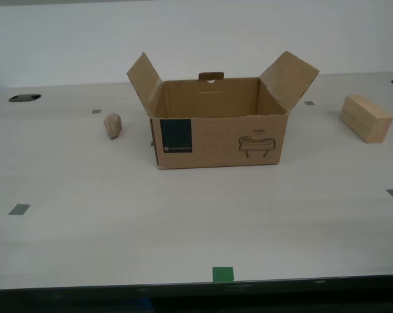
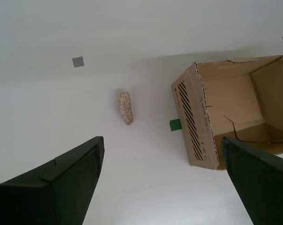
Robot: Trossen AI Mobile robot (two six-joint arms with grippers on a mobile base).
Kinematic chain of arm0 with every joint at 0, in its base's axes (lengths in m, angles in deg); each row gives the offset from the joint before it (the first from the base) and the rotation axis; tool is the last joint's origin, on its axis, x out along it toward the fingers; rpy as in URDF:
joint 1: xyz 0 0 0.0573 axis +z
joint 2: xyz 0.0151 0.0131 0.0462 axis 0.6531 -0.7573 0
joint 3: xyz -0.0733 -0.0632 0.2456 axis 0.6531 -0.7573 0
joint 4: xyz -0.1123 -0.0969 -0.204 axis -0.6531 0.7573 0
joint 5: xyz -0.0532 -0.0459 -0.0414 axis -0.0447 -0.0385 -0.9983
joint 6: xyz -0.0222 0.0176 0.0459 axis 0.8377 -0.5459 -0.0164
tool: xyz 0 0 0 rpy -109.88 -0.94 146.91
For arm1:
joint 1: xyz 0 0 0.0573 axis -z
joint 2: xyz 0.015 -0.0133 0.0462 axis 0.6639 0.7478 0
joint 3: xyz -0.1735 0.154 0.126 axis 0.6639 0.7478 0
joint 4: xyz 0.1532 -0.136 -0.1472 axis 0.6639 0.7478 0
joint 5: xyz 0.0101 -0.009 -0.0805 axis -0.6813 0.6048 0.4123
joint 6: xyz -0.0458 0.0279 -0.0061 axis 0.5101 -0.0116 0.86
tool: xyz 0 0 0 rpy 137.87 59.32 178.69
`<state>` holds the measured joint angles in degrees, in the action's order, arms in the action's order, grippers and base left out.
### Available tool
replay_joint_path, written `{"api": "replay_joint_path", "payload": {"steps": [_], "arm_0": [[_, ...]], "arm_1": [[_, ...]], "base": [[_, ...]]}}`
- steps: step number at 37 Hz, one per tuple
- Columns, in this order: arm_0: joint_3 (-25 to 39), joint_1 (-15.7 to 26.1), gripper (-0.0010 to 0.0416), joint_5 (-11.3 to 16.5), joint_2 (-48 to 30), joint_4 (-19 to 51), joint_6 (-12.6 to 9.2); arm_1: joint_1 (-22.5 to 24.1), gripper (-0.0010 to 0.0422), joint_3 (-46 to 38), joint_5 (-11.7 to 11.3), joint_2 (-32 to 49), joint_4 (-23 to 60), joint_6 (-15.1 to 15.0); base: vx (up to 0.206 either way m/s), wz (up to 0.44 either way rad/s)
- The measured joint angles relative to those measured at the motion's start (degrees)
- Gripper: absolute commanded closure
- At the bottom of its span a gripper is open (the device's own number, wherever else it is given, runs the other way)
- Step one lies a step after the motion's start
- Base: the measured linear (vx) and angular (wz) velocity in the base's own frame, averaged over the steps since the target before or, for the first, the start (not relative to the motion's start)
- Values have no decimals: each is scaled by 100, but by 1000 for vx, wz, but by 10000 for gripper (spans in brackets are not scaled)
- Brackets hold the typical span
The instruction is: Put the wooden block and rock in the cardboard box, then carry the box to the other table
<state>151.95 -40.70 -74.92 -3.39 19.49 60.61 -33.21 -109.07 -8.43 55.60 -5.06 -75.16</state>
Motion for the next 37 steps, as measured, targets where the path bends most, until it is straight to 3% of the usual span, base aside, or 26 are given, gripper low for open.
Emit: {"api": "replay_joint_path", "payload": {"steps": [37], "arm_0": [[0, -13, 18, 4, -7, -118, -2]], "arm_1": [[0, 73, 0, 0, 0, -396, 138]], "base": [[0, 0]]}}
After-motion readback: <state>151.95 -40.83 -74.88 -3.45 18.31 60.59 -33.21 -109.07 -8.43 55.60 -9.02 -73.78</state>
